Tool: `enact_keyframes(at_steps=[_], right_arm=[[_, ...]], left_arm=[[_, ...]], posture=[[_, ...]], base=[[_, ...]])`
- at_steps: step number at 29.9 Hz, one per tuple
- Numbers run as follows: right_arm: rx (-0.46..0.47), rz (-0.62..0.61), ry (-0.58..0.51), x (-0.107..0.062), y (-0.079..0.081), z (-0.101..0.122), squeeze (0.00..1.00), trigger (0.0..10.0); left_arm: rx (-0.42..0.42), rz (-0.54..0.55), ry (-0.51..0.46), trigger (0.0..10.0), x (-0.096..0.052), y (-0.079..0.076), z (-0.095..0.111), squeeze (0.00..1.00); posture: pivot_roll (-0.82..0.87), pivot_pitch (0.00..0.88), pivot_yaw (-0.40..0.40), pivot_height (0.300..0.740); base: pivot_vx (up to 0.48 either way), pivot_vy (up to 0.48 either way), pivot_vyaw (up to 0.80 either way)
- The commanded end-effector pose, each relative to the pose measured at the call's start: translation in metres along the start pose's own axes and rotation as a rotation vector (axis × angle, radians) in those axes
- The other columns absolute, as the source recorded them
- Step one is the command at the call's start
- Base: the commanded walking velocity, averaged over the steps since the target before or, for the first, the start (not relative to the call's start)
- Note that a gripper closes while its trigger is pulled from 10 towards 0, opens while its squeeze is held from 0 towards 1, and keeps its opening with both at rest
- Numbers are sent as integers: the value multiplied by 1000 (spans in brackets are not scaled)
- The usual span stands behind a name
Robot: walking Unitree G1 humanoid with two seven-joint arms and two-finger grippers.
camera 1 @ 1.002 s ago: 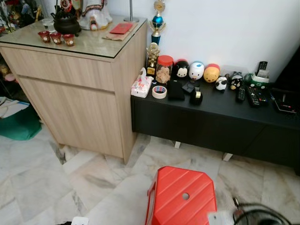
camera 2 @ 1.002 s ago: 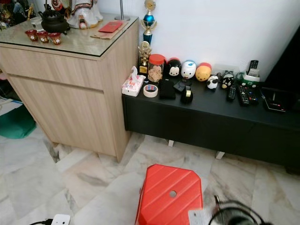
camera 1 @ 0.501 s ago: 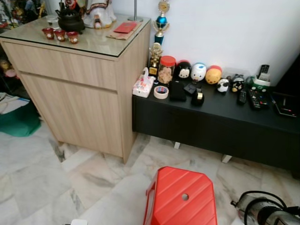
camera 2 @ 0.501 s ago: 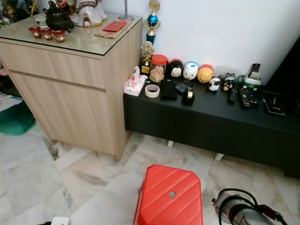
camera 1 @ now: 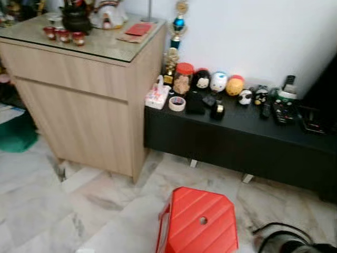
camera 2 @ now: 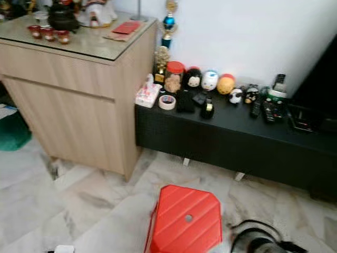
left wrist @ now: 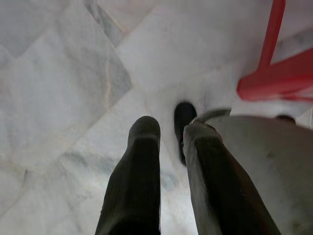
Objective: Hang keys on a hook
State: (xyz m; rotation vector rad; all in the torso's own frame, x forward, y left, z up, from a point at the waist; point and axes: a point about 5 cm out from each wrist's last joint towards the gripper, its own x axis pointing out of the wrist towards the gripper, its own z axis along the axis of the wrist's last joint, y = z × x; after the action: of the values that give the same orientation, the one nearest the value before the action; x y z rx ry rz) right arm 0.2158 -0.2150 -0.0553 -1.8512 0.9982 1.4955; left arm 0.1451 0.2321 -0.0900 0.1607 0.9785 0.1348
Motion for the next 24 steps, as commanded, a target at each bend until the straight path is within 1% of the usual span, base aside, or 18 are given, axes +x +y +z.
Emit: enact_keyframes(at_steps=[1, 3, 4, 6, 7, 8, 10, 12, 13, 14, 15, 16, 18, 19, 21, 22, 23, 24], right_arm=[[97, 11, -16, 1, 9, -8, 0, 10000], [238, -31, -65, 2, 4, -1, 0, 10000], [260, -47, -57, 2, 2, -1, 0, 10000], [218, -57, -30, 2, 2, -2, 0, 10000], [7, -41, 35, 2, 5, -6, 0, 10000], [-144, 0, 62, 2, 11, -10, 0, 10000], [-133, -58, 42, 3, 8, -7, 0, 10000], [-174, -92, 59, 2, 6, -7, 0, 10000], [-136, -97, 56, 2, 5, -8, 0, 10000], [228, -111, -47, 3, 2, 0, 0, 10000], [388, -108, -102, 4, 1, 4, 0, 10000], [349, -104, -101, 4, 0, 7, 0, 10000], [-180, -95, 68, 5, 6, -2, 0, 10000], [-346, -83, 113, 5, 9, -6, 0, 10000], [-37, -123, 51, 5, 7, -5, 0, 10000], [167, -136, -6, 5, 5, -1, 0, 10000], [250, -140, -34, 5, 5, 1, 0, 10000], [226, -141, -31, 5, 4, 2, 0, 10000]], left_arm=[[-5, -21, 40, 10000, -2, -9, -11, 0], [-8, -22, 38, 10000, -2, -9, -10, 0], [-7, -22, 36, 10000, -2, -10, -9, 0], [-6, -21, 35, 10000, -2, -10, -9, 0], [-4, -22, 35, 10000, -2, -10, -9, 0], [-4, -21, 35, 10000, -2, -10, -9, 0], [-3, -19, 34, 10000, -2, -8, -10, 0], [-4, -17, 33, 10000, -2, -7, -10, 0], [-5, -16, 33, 10000, -2, -6, -10, 0], [-6, -14, 33, 10000, -2, -4, -11, 0], [-7, -13, 32, 10000, -2, -4, -11, 0], [-7, -13, 32, 10000, -3, -3, -11, 0], [-5, -14, 30, 10000, -3, -3, -11, 0], [-5, -14, 30, 10000, -3, -3, -11, 0], [-6, -14, 28, 10000, -2, -4, -10, 0], [-6, -15, 27, 10000, -2, -4, -10, 0], [-6, -16, 25, 10000, -2, -5, -9, 0], [-6, -16, 24, 10000, -2, -5, -9, 0]], posture=[[112, 0, -154, 730], [114, 0, -156, 730], [114, 0, -156, 730], [114, 0, -156, 730], [109, 0, -155, 730], [110, 0, -155, 730], [110, 0, -156, 730], [110, 0, -156, 730], [110, 0, -156, 730], [112, 0, -159, 730], [112, 0, -159, 730], [111, 0, -158, 730], [111, 0, -158, 730], [111, 0, -158, 730], [111, 0, -158, 730], [116, 0, -159, 730], [116, 0, -159, 730], [116, 0, -159, 730]], base=[[0, 0, 0], [0, 0, 0], [0, 0, 0], [0, 0, 0], [0, 0, 0], [0, 0, 0], [0, 0, 0], [0, 0, 0], [0, 0, 0], [0, 0, 0], [0, 0, 0], [0, 0, 0], [0, 0, 0], [0, 0, 0], [0, 0, 0], [0, 0, 0], [0, 0, 0], [0, 0, 0]])
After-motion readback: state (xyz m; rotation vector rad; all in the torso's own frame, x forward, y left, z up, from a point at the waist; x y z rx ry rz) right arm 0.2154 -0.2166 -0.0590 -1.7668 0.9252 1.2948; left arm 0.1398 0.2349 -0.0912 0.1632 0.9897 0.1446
